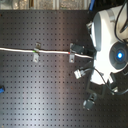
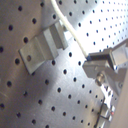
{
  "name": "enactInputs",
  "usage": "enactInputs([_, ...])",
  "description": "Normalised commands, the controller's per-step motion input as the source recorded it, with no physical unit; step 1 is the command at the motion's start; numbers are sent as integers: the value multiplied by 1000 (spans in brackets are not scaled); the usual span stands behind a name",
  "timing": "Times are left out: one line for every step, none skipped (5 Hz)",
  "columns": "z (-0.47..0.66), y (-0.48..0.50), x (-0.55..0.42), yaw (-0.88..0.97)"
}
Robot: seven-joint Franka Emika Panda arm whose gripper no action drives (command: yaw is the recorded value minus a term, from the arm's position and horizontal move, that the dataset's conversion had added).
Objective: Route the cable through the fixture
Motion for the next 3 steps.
enactInputs([2,-256,196,-611])
enactInputs([1,-248,172,-660])
enactInputs([18,-141,-9,-286])
